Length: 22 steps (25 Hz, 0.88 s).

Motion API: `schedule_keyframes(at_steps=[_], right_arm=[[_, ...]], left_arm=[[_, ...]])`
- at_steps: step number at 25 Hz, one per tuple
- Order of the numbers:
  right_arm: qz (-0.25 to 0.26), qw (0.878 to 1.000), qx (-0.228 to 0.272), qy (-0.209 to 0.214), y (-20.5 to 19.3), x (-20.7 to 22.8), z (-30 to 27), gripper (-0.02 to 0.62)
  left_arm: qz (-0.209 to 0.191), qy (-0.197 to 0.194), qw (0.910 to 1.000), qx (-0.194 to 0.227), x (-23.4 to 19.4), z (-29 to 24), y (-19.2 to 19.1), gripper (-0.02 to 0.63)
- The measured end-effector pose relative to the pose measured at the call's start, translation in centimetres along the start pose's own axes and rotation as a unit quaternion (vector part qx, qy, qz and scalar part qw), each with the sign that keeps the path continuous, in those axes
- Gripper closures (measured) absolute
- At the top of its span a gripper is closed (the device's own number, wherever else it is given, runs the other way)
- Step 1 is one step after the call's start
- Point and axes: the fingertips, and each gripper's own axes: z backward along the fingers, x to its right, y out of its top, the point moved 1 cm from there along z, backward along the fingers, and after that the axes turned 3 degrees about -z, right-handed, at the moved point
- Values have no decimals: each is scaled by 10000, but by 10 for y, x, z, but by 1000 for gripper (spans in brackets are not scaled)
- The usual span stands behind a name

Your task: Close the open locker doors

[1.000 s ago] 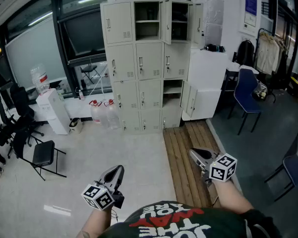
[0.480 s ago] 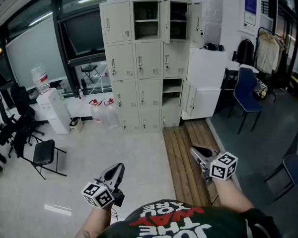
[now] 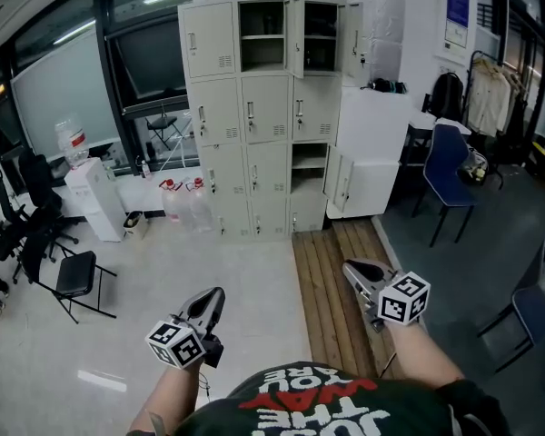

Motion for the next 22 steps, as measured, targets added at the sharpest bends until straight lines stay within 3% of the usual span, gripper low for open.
schedule_keyframes(at_steps=[13, 22], right_arm=[[53, 9999, 82, 45, 14, 58, 12, 560], [-6, 10000, -23, -53, -1, 82, -42, 560]], left_arm=[[184, 20, 9997, -153, 26, -71, -16, 603], [365, -9, 9990, -255, -30, -91, -36, 603]])
